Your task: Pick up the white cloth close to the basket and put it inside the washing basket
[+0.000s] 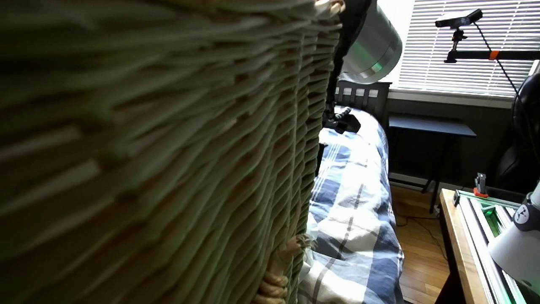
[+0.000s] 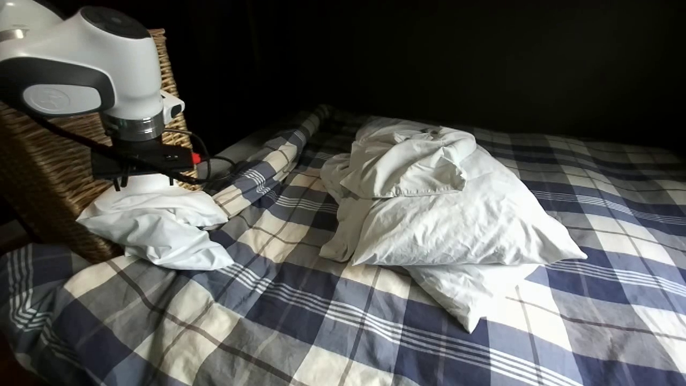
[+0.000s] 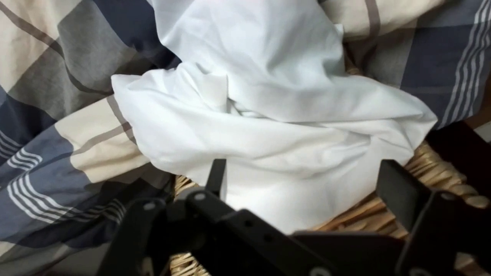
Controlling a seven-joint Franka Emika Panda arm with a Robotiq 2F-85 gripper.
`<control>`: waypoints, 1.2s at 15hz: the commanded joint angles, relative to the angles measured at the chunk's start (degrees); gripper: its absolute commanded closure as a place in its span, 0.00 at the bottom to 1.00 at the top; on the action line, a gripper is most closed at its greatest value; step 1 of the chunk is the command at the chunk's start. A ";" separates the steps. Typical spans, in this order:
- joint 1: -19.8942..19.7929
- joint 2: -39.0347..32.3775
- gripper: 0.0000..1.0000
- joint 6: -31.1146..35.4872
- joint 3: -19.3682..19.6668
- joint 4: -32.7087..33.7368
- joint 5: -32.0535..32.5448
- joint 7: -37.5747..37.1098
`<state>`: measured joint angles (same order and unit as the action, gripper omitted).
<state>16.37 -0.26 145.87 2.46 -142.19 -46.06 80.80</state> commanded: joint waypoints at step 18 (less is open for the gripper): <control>-15.34 -22.53 0.00 -2.59 -11.36 12.28 -10.93 35.40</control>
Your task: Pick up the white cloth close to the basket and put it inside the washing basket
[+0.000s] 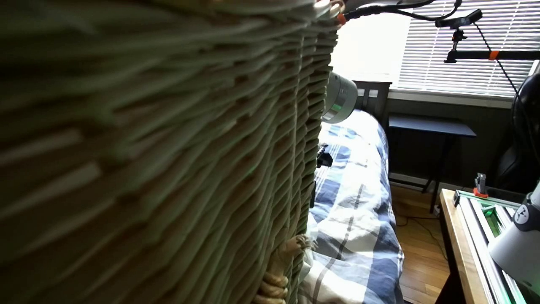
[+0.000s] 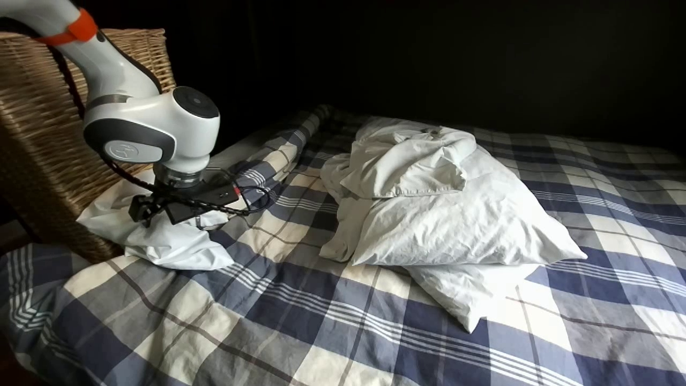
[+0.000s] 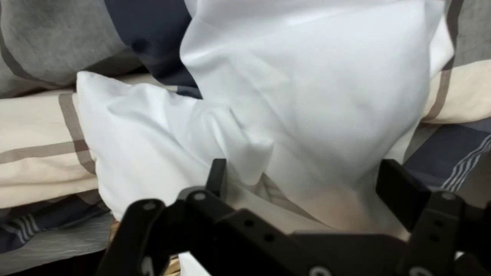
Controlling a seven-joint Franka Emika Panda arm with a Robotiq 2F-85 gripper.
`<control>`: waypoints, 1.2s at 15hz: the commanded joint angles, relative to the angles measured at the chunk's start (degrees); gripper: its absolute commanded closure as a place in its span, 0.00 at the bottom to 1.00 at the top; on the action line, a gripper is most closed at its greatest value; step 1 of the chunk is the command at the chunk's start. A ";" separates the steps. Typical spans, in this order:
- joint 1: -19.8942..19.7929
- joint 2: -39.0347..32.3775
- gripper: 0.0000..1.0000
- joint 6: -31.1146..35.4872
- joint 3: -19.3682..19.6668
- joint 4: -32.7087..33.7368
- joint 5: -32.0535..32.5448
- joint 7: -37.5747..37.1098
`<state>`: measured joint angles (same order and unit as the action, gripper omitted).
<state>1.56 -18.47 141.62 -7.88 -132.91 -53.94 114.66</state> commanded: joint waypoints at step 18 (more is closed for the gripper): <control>-2.35 2.35 0.99 -18.43 -1.12 3.45 -10.19 -5.41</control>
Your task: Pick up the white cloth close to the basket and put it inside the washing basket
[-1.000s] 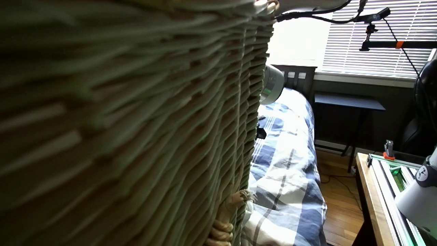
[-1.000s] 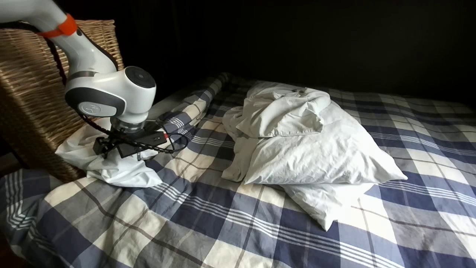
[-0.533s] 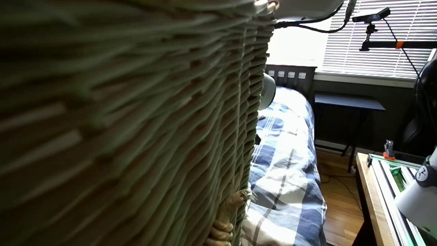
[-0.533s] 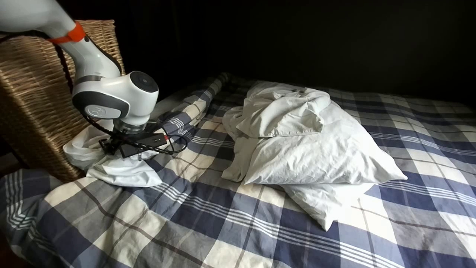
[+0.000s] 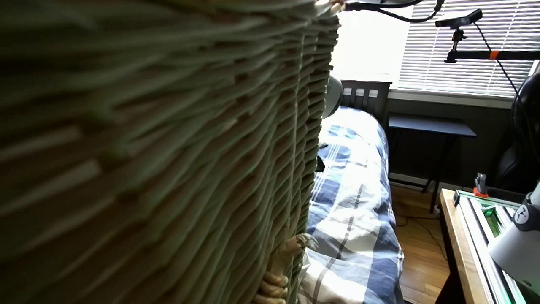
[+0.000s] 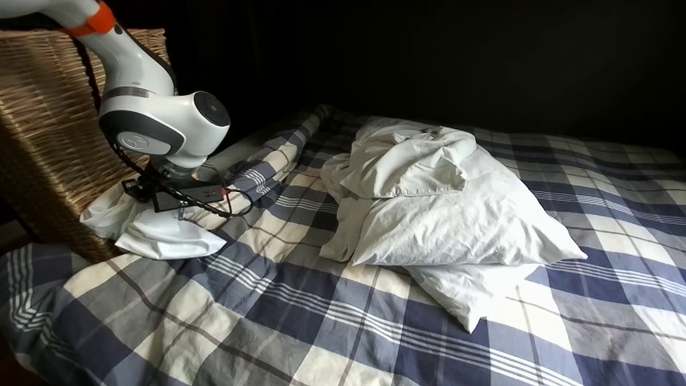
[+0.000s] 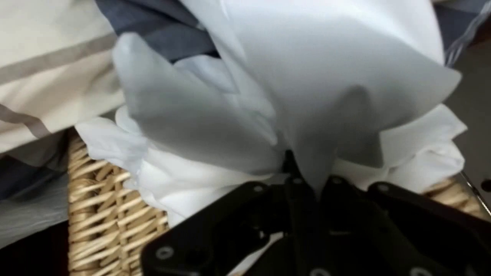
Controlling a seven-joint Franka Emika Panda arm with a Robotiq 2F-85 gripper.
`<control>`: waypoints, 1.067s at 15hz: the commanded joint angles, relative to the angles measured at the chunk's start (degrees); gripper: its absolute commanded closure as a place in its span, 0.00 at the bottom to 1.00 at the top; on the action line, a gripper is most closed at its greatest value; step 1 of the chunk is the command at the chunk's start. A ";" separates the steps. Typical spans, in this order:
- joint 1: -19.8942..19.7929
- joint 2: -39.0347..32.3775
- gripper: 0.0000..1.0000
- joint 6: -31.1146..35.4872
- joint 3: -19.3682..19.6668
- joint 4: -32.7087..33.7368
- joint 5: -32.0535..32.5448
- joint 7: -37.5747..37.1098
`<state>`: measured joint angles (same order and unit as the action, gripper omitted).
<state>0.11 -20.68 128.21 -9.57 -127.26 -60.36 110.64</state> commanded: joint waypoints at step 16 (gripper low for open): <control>0.63 35.75 0.99 -0.86 6.65 -6.47 -19.84 -15.77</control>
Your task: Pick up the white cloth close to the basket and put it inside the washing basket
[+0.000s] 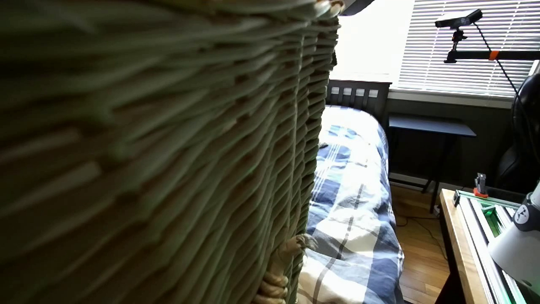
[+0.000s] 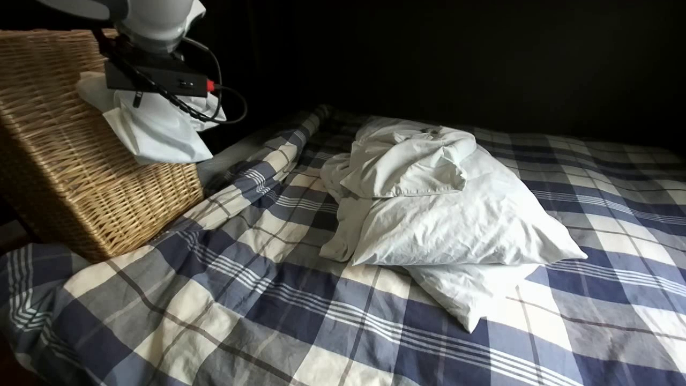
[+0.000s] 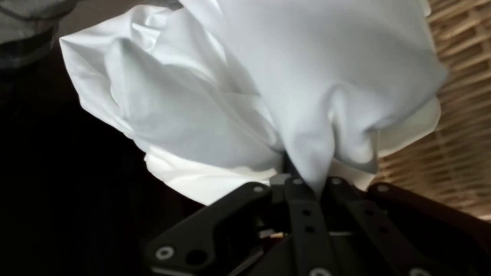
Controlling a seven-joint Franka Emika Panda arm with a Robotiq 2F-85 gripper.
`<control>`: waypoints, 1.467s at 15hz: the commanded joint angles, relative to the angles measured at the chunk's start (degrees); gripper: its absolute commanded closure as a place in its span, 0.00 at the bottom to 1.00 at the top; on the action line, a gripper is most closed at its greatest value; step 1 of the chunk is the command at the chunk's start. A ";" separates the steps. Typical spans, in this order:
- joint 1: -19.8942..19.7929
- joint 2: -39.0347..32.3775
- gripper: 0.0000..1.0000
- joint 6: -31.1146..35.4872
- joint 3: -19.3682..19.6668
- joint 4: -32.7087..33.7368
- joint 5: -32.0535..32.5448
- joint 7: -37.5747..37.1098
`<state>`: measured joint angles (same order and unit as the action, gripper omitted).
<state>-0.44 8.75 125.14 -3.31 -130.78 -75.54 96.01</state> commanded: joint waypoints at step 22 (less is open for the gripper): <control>7.07 21.63 0.99 10.94 -9.91 -0.53 -13.79 30.31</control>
<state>5.26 30.89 134.39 -11.51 -131.89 -88.24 120.27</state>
